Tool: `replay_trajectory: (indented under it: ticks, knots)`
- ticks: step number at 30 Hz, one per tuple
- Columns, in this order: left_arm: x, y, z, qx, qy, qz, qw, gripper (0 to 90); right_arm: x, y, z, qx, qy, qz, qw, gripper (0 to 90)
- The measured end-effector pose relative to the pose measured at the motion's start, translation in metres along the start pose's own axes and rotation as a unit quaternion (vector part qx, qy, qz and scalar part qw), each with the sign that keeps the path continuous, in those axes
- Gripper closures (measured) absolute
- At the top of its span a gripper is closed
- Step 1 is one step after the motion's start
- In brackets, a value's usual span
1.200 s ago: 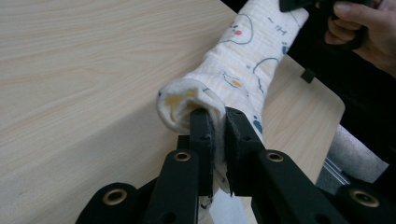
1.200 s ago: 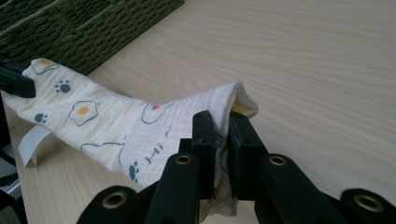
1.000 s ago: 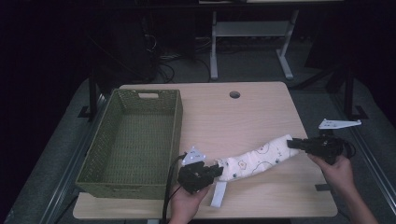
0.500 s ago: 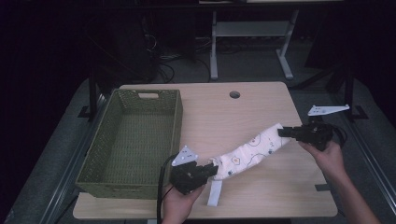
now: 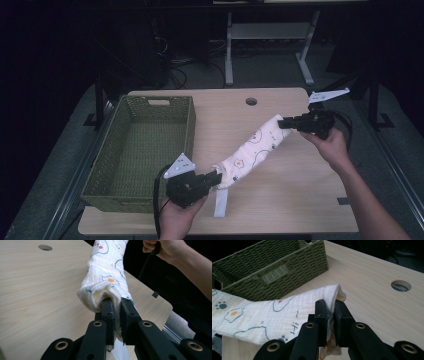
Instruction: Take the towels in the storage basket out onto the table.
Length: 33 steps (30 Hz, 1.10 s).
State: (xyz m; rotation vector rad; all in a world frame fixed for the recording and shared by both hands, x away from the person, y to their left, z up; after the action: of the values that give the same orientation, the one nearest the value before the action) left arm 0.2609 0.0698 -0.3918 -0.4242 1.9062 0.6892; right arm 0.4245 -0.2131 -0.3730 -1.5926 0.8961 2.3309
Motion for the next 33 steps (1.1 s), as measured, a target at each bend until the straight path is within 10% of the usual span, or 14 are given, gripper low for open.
replay_trajectory:
  ticks: [33]
  knots:
    - [-0.016,0.066,0.034,-0.051,0.019,-0.048,0.9973,82.6,-0.071,-0.118,0.04,-0.085,0.05,-0.012,0.995,82.2]
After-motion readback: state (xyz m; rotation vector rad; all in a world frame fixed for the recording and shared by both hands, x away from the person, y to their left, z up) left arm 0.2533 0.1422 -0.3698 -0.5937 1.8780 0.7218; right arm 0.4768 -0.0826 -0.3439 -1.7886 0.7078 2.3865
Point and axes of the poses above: each handheld gripper's, and its own axes: y roughly backward along the jaws, x roughly out of its underside, z roughly to its left, the point moved 7 cm from there along -y, roughly forward along the jaws, and after that the axes turned 10 degrees about -z, right-handed, at the moved point
